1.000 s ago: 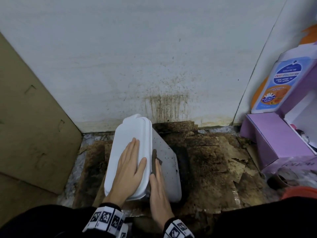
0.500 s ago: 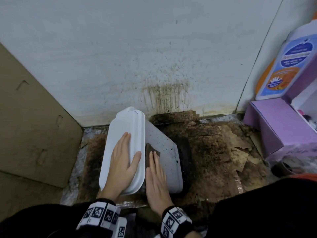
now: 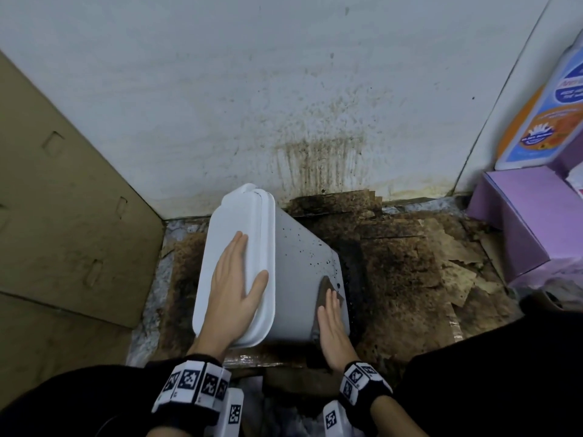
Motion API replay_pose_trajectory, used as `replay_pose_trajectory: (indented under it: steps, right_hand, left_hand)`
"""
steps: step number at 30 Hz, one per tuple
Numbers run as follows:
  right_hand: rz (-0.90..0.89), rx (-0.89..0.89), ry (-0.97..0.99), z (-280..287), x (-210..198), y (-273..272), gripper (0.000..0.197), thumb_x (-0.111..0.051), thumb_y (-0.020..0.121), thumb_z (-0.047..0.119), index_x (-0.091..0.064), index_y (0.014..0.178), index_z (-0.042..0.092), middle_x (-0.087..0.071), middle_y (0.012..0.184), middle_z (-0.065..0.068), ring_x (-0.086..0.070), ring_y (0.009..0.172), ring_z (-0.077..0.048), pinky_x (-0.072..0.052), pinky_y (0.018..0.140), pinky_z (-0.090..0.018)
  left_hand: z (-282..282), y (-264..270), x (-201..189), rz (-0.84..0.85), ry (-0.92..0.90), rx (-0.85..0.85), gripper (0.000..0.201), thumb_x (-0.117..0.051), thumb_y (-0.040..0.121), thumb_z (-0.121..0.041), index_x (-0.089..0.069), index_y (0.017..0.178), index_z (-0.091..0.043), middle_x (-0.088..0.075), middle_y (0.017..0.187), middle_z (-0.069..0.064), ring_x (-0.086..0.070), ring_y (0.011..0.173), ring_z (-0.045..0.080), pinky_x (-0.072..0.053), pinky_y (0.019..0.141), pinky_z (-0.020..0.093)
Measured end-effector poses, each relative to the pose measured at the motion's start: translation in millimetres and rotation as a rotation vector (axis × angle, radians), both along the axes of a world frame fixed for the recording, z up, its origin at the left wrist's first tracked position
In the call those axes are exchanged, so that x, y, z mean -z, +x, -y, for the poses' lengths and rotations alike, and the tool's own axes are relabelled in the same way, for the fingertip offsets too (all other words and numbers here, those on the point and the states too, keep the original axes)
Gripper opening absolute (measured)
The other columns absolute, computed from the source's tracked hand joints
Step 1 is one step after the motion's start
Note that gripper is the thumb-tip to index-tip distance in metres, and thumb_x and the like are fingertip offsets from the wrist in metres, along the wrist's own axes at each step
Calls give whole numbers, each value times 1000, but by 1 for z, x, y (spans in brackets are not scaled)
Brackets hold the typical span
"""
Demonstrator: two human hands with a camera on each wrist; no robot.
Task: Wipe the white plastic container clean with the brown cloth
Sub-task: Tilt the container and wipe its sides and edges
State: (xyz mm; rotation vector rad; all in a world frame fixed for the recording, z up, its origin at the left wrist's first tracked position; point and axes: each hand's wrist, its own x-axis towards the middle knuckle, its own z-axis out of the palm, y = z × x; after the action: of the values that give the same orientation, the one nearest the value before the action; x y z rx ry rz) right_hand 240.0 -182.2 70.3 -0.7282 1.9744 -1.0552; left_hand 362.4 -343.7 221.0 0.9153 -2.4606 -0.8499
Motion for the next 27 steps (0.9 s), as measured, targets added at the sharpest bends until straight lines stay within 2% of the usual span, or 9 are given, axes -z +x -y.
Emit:
replay_pose_trajectory:
  steps: [3,6,9,11,13,16,20,24,27]
  right_hand:
    - [5,-1,53,3,4,-4,47,-10,111,23,22,146,23,25,166,-6,26,150,-14,13,126,-37]
    - [-94,-14,44,9,-12,6,49,3,108,35,19,147,10,20,161,-3,24,150,-19,17,124,-37]
    - [-61,11,-50,17,-41,26,45,-8,111,25,22,145,30,31,155,14,29,150,-12,13,125,-35]
    - [-81,33,-136,21,-60,40,49,-10,111,33,19,148,40,30,156,26,27,150,-2,11,125,-30]
    - [-95,8,-198,24,-73,49,50,-11,111,36,17,151,44,25,158,32,25,148,7,12,121,-23]
    - [-112,-28,-225,22,-83,50,52,-13,111,35,15,155,41,20,162,31,21,148,10,13,120,-21]
    - [-144,-72,-211,16,-73,35,53,-14,110,39,11,157,40,15,165,28,16,150,9,10,121,-23]
    - [-78,36,-173,11,-36,15,52,-18,111,35,5,158,37,11,167,22,13,150,9,4,126,-26]
    - [20,130,-62,8,-6,-3,52,-20,112,27,7,156,29,12,167,11,12,154,-3,7,126,-27]
  left_hand:
    - [1,-1,0,-3,2,-2,77,-39,97,-58,-14,162,-26,-13,170,-11,-11,155,5,-10,125,29]
    - [2,1,1,-2,-11,-12,77,-38,97,-57,-15,162,-24,-14,170,-8,-13,156,9,-11,126,33]
    - [5,3,4,-2,-17,-13,77,-37,97,-57,-14,162,-24,-14,170,-8,-13,156,9,-14,127,36]
    - [6,3,5,-10,-17,-4,77,-37,97,-57,-14,162,-24,-14,170,-7,-13,156,10,-15,127,38]
    - [6,2,5,-11,-21,0,77,-37,97,-57,-14,163,-23,-14,170,-6,-14,156,11,-15,127,38]
    - [4,0,4,-10,-25,6,77,-37,97,-56,-15,163,-22,-14,170,-5,-14,156,12,-15,127,38]
    - [2,-1,3,-14,-23,3,76,-38,97,-54,-16,162,-22,-15,170,-5,-14,156,11,-15,127,39]
    - [0,-2,1,-27,-12,9,74,-41,98,-53,-18,162,-23,-17,169,-8,-15,155,9,-16,126,38]
    - [-2,-3,-1,-49,-9,13,73,-43,97,-51,-22,161,-22,-20,169,-8,-17,155,9,-17,126,38]
